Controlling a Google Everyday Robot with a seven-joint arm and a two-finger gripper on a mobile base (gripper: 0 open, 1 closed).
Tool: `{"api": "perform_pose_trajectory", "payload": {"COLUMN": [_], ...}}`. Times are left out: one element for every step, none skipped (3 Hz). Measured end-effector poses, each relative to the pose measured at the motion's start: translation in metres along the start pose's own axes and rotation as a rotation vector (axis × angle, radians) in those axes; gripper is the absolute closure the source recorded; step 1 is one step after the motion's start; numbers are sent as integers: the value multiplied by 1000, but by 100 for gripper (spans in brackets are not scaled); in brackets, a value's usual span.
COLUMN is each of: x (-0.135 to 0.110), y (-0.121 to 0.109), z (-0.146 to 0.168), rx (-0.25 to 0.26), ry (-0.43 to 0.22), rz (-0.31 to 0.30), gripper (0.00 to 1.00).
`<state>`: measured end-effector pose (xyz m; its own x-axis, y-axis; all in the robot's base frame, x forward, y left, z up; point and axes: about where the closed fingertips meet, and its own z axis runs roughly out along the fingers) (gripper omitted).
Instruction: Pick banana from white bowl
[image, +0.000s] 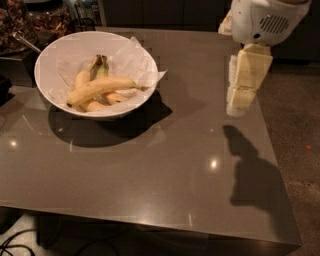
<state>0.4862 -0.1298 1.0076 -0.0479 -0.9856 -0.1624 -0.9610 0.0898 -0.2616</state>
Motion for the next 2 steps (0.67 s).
{"api": "perform_pose_trajectory", "payload": {"x": [-42,-81], "y": [-21,-34], "z": [5,18], "rx": [-8,-36], "ry": [-3,-30], "rz": [-44,-103], "gripper": [0,0]}}
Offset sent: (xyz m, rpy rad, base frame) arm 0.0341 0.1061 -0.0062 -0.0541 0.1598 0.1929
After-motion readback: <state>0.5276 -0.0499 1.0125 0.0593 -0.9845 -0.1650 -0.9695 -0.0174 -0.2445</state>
